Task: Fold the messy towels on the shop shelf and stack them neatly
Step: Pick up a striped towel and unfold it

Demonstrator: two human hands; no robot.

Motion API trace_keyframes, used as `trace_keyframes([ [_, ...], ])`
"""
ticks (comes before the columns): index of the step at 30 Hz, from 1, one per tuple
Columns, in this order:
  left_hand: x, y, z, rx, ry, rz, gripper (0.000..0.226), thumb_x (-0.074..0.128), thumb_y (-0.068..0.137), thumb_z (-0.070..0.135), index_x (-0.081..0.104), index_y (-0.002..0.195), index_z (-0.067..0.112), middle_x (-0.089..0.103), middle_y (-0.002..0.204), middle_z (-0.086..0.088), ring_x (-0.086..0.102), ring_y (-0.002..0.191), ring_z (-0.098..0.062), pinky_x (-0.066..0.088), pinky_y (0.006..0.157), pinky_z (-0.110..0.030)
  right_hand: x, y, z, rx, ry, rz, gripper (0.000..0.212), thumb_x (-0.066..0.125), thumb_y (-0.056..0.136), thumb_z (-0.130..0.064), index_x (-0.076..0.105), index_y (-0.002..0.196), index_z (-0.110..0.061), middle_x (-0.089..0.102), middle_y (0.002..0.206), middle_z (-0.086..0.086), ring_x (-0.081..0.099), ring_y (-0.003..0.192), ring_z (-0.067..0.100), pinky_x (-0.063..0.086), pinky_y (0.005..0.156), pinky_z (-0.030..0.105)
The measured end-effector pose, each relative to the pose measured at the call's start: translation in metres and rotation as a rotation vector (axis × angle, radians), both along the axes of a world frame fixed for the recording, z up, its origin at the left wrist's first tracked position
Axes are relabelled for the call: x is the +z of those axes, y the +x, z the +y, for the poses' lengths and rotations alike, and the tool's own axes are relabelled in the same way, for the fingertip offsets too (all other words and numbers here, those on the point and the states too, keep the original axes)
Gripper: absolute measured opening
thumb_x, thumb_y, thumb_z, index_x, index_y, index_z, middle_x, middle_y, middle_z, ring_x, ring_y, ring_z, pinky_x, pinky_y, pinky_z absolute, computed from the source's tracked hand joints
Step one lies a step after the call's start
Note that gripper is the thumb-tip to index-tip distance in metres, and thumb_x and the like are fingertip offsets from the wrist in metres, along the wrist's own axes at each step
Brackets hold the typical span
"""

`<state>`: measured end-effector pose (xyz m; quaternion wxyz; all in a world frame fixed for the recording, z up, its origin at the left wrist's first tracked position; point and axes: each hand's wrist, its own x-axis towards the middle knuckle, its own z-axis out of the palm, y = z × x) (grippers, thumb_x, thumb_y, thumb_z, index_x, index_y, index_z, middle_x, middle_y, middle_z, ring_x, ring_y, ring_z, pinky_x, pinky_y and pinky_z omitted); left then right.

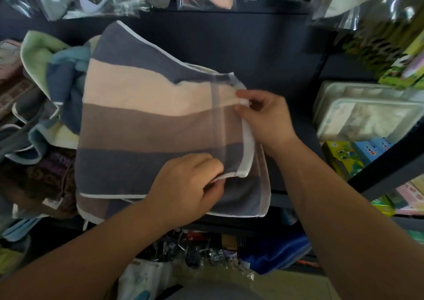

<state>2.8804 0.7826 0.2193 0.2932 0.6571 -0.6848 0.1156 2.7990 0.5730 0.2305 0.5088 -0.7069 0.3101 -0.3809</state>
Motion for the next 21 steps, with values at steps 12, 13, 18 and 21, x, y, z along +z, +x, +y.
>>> trace_keyframes([
  [12, -0.040, -0.019, -0.017, -0.179, 0.464, -0.066, 0.035, 0.053, 0.089, 0.057, 0.065, 0.088, 0.023, 0.063, 0.083, 0.006, 0.060, 0.074, -0.016, 0.049, 0.061, -0.032, -0.040, -0.051, 0.006, -0.023, -0.121, 0.612, 0.041, 0.072, 0.087, -0.020, 0.067, 0.127, -0.018, 0.062, 0.125, 0.002, 0.058, 0.105, 0.012, 0.040, 0.084, 0.018],
  [13, -0.035, -0.017, -0.015, -0.177, 0.463, -0.023, 0.045, 0.053, 0.086, 0.066, 0.066, 0.091, 0.024, 0.063, 0.085, 0.007, 0.060, 0.074, -0.013, 0.050, 0.062, -0.031, -0.039, -0.050, 0.006, -0.008, -0.135, 0.634, 0.043, 0.073, 0.086, -0.023, 0.065, 0.129, -0.019, 0.058, 0.128, 0.003, 0.058, 0.109, 0.014, 0.040, 0.086, 0.019],
  [18, -0.007, 0.018, -0.008, 0.115, 0.092, 0.080, 0.041, 0.053, 0.092, 0.057, 0.069, 0.093, 0.018, 0.063, 0.086, 0.001, 0.060, 0.076, -0.021, 0.051, 0.066, -0.037, -0.027, -0.042, 0.014, -0.071, -0.442, 0.875, 0.060, 0.066, 0.087, -0.047, 0.052, 0.142, -0.026, 0.042, 0.138, 0.005, 0.047, 0.124, 0.032, 0.045, 0.102, 0.044],
  [21, 0.021, 0.067, -0.006, 0.382, -0.081, -0.023, 0.043, 0.059, 0.086, 0.050, 0.070, 0.102, 0.012, 0.064, 0.102, -0.009, 0.058, 0.095, -0.032, 0.047, 0.081, -0.042, -0.024, -0.024, 0.022, 0.042, -0.587, 0.911, 0.062, 0.048, 0.094, -0.061, 0.037, 0.150, -0.037, 0.026, 0.161, 0.003, 0.027, 0.146, 0.032, 0.027, 0.117, 0.052],
])
